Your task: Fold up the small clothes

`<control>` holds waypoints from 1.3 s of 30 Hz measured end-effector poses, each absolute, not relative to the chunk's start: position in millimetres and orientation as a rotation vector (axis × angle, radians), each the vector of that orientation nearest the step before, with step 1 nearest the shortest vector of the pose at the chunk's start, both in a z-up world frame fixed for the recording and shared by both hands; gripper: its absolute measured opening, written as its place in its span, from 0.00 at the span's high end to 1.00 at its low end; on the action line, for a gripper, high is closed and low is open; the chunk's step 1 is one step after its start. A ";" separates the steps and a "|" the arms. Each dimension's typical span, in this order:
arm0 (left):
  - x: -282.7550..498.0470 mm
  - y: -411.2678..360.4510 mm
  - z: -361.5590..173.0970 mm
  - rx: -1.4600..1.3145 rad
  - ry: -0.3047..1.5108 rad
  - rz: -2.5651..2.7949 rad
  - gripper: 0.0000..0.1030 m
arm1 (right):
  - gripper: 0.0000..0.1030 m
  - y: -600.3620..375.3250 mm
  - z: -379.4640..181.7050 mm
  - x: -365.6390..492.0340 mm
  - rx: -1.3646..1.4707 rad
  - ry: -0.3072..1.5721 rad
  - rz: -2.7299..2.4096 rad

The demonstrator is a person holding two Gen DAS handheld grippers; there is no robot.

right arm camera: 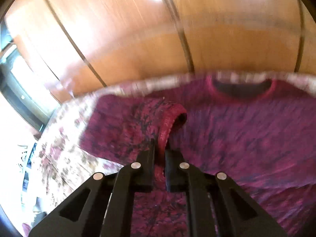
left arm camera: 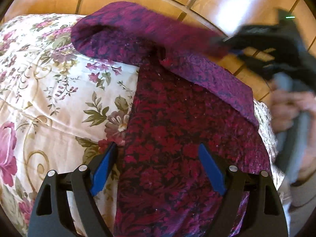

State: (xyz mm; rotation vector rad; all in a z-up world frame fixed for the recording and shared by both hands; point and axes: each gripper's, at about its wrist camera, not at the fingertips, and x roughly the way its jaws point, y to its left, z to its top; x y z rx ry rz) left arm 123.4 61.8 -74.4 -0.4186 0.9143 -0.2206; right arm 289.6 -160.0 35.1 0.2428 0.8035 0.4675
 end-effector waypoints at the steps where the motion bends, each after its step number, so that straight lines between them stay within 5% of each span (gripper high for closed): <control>1: 122.2 61.5 -74.4 -0.409 0.914 -0.219 0.19 | 0.93 -168.5 47.4 284.0 0.237 0.766 0.459; 8: 123.9 57.9 -73.9 -0.386 0.918 -0.213 0.19 | 0.94 -257.5 89.1 264.5 0.268 0.635 0.308; 23: 131.0 54.7 -44.3 -0.324 0.899 -0.244 0.19 | 0.94 -381.9 -36.8 280.4 0.431 0.903 0.004; 25: 140.6 65.3 -31.1 -0.344 0.871 -0.239 0.19 | 0.89 -384.1 -35.2 277.2 0.432 0.894 0.001; 27: 154.9 78.5 -21.7 -0.369 0.847 -0.218 0.19 | 0.64 -387.0 -29.6 270.7 0.426 0.864 -0.019; 28: 164.8 87.0 -18.2 -0.389 0.839 -0.202 0.19 | 0.59 -385.9 -24.6 267.2 0.419 0.845 -0.020; 39: 291.6 140.4 -23.0 -0.647 0.891 -0.213 0.19 | 0.48 -320.5 -6.6 257.0 0.216 0.795 0.125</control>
